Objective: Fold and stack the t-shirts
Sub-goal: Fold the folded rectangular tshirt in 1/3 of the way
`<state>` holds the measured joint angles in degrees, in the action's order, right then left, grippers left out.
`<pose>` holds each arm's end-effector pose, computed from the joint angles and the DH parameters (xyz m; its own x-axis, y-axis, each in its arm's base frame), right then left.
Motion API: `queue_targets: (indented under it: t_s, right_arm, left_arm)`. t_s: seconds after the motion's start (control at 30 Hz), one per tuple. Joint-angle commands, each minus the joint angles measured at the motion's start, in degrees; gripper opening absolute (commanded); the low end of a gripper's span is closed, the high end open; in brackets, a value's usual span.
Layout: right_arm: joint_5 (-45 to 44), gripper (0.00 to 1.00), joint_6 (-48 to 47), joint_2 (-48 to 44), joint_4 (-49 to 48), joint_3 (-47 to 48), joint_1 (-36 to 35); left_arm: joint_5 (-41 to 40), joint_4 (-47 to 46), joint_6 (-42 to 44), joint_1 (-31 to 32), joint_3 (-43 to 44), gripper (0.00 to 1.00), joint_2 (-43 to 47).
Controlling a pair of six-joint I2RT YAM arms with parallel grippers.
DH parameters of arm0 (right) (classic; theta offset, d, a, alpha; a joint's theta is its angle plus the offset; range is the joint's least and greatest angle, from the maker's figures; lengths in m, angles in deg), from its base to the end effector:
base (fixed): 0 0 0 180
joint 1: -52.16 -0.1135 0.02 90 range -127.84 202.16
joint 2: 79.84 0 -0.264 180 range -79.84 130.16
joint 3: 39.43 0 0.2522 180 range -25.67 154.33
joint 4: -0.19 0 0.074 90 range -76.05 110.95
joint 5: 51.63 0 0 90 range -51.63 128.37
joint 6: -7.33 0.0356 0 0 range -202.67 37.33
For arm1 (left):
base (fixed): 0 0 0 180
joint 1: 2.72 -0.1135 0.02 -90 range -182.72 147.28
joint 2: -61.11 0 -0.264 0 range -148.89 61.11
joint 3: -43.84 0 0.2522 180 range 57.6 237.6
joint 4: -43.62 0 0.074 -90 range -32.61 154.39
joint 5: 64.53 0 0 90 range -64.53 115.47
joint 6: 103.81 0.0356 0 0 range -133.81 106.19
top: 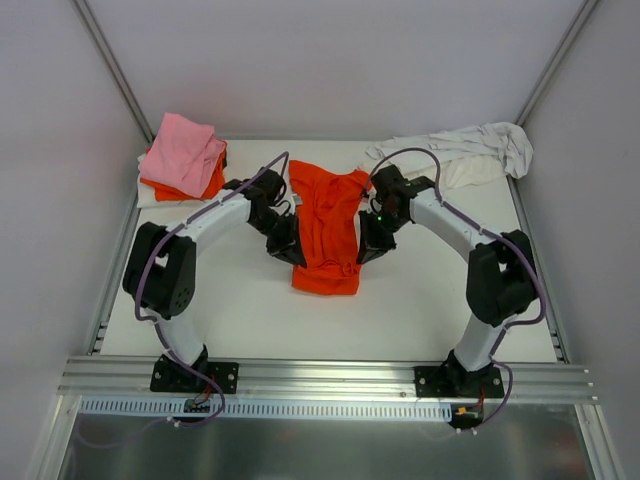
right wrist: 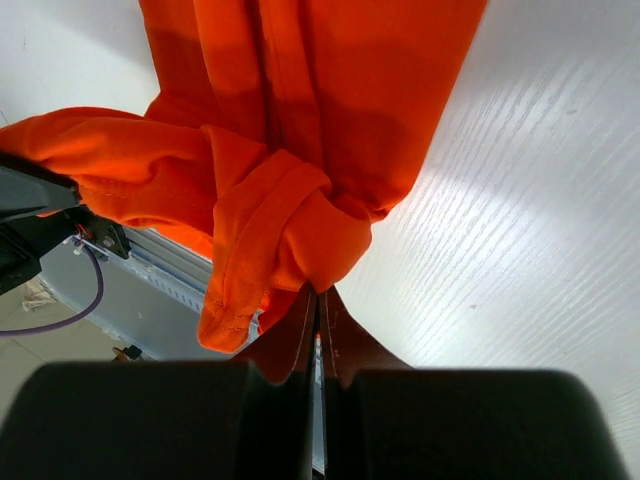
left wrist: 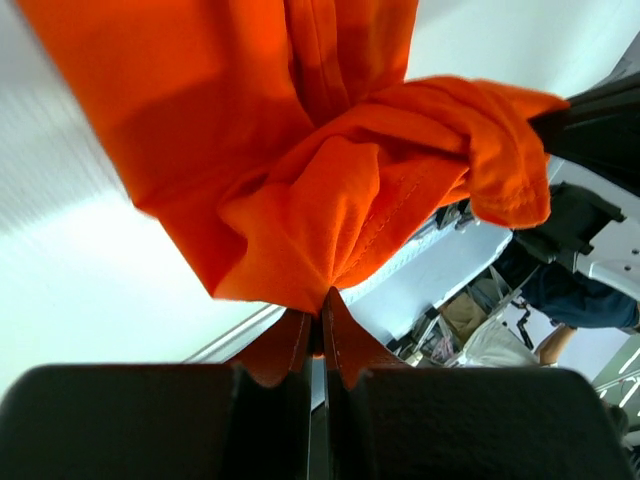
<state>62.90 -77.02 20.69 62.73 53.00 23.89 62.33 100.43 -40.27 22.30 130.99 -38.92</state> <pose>0.3041 0.1803 0.2371 -0.8812 -0.3722 -0.2913 -0.4676 0.7765 0.4224 0.3058 -0.1663 0.2211 -0.9956 0.0713 -0.0601 0.0932 0.7470 -0.6583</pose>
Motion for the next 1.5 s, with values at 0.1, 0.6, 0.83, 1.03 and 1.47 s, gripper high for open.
queue_targets:
  t_s: [0.1, 0.6, 0.83, 1.03, 1.47]
  right_arm:
    - [1.92, 0.00, -2.31, 5.01, 2.29, 6.75, 2.08]
    - [2.71, 0.71, -3.01, 18.89, 5.61, 29.15, 6.73]
    - [3.50, 0.73, -5.12, 17.70, 7.13, 31.90, 8.58]
    - [1.31, 0.93, -5.21, 9.78, 3.61, 19.69, 8.67]
    - [3.77, 0.92, -0.29, -4.20, -5.34, -5.27, 6.75]
  left_arm:
    - [0.76, 0.02, -0.44, -1.02, 7.99, 0.00, -6.57]
    - [-8.91, -11.41, -5.80, -8.14, 8.70, 0.99, -1.57]
    - [-10.68, -16.24, -5.18, -8.14, 4.84, 0.99, 4.04]
    - [-5.23, -15.29, 0.17, -8.05, 3.34, 0.99, 4.50]
    - [6.38, -7.28, 3.16, -7.79, -7.53, 0.94, 3.35]
